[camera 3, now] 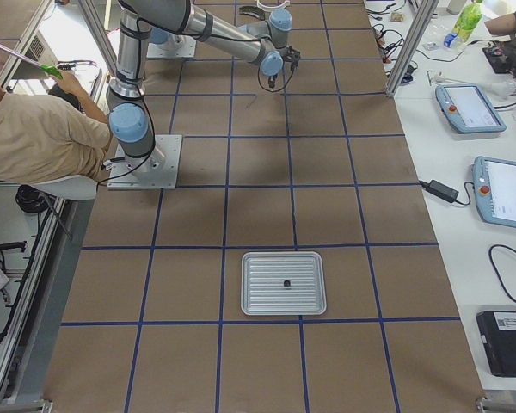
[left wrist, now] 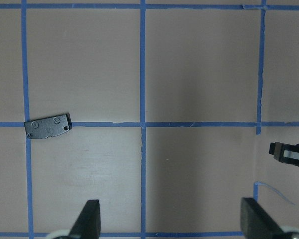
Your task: Place bearing gear from tray to pile
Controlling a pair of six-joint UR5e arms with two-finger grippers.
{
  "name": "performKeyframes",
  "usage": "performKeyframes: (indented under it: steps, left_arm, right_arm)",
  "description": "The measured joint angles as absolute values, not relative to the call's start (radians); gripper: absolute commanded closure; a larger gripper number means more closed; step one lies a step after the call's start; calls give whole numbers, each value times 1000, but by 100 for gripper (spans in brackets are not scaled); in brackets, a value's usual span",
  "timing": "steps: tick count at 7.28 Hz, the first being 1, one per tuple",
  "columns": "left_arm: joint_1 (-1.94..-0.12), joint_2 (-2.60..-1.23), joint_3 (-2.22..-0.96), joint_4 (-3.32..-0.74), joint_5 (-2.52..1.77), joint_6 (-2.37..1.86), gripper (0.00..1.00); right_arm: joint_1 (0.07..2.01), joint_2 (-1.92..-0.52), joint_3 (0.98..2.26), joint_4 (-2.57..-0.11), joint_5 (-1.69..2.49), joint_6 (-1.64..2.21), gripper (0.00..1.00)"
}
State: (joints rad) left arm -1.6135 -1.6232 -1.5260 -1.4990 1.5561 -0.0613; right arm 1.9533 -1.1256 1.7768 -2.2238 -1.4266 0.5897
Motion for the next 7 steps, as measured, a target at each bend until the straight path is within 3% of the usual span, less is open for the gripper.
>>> performKeyframes:
  steps: [1, 3, 4, 7]
  left_arm:
    - [-1610, -1633, -1539, -1488, 1555, -58, 0]
    - [-1607, -1675, -1575, -1414, 1553, -47, 0]
    - [-1607, -1694, -1597, -1385, 1555, -39, 0]
    - [-1609, -1742, -1686, -1287, 1554, -34, 0]
  right_arm:
    - [1959, -1115, 1784, -2225, -1427, 594, 95]
    - [1962, -1105, 1792, -2231, -1427, 595, 18]
    - [1962, -1102, 1792, -2239, -1428, 596, 0]
    - [1948, -1111, 1779, -2253, -1434, 591, 0]
